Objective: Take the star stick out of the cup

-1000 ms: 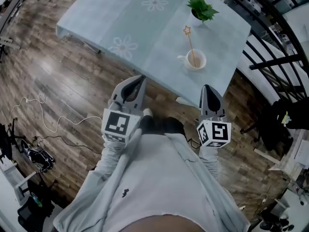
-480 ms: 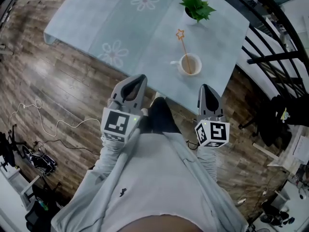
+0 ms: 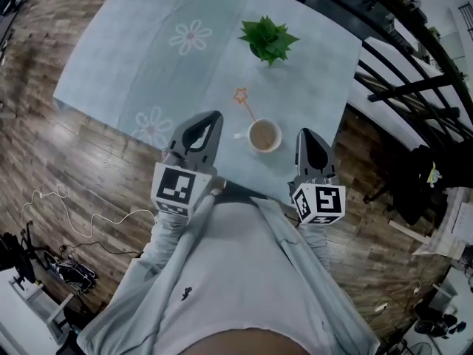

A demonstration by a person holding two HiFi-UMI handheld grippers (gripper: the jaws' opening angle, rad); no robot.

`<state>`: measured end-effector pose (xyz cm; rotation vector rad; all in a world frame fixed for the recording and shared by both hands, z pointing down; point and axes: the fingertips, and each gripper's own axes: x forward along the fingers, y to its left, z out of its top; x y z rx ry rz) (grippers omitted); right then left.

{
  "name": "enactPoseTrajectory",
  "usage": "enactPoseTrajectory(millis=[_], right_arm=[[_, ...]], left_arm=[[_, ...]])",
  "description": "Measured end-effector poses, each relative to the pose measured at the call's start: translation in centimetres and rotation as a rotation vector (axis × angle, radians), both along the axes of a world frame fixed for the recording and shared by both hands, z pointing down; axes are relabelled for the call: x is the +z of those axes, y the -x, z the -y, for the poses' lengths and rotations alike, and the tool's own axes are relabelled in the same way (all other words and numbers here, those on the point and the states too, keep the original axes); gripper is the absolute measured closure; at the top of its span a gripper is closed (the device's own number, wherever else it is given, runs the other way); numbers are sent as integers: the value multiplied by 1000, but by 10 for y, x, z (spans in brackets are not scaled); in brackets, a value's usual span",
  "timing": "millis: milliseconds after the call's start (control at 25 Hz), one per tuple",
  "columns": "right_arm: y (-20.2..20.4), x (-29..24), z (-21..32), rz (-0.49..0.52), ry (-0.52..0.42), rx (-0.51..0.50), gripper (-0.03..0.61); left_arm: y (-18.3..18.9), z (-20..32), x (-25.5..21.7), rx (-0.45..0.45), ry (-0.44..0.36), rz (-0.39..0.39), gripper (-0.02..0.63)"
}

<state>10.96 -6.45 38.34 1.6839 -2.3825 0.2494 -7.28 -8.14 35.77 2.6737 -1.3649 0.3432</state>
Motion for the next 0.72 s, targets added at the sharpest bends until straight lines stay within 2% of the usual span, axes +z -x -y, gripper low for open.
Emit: enactPoseTrajectory(millis=[320, 600, 720], right_arm=[[-37, -3, 25, 32, -4, 41, 563], [-43, -3, 32, 36, -3, 50, 563], [-43, -4, 35, 35, 2, 65, 563]], left_arm=[[-29, 34, -10, 22, -12, 10, 594], [-39, 48, -9, 45, -16, 8, 594], [-39, 56, -7, 58, 9, 9, 594]])
